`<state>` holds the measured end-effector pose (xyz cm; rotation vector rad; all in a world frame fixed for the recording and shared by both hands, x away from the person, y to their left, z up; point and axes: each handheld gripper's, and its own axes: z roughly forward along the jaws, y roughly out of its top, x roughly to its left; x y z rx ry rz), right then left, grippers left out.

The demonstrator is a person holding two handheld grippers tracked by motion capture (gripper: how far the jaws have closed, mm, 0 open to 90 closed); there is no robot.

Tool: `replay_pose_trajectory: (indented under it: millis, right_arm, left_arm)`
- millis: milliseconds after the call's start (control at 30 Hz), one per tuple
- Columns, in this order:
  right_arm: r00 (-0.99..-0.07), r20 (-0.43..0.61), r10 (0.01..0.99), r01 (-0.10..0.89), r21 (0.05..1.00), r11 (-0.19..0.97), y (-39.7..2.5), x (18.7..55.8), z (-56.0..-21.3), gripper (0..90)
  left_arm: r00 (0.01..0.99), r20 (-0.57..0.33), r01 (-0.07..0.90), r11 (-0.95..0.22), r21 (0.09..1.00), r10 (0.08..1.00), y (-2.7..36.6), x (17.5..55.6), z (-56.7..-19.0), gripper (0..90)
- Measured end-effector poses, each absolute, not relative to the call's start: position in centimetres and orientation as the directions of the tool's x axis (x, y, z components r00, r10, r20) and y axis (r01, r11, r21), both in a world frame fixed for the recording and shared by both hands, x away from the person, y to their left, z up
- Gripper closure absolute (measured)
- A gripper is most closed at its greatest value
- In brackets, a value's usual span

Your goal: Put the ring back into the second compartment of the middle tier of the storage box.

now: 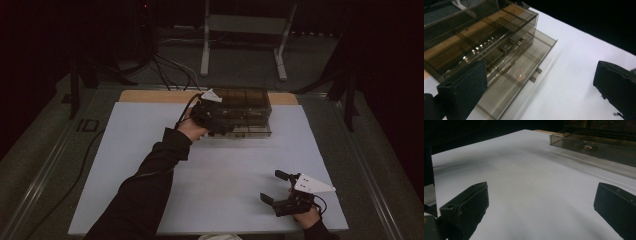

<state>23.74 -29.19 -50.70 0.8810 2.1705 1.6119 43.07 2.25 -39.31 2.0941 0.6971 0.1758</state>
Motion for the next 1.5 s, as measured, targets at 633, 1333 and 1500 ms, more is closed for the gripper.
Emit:
replay_pose_trajectory:
  millis: [633, 1333, 1500]
  right_arm:
    - [-0.769, 0.111, 0.630, 0.294, 0.936, 0.193, -28.8, 23.8, -50.7, 0.0]
    - [-0.768, 0.108, 0.632, 0.294, 0.935, 0.197, -28.6, 23.8, -50.7, 0.0]
    - [-0.768, 0.107, 0.632, 0.295, 0.934, 0.200, -28.5, 23.8, -50.7, 0.0]
  left_arm:
    - [0.800, -0.121, 0.412, -0.392, 0.822, 0.588, 8.3, 39.7, -40.8, 0.8]
    - [0.771, -0.156, 0.420, -0.310, 0.853, 0.617, 15.4, 34.0, -43.6, 0.9]
    - [0.756, -0.152, 0.440, -0.323, 0.838, 0.636, 16.9, 32.6, -44.6, 0.9]
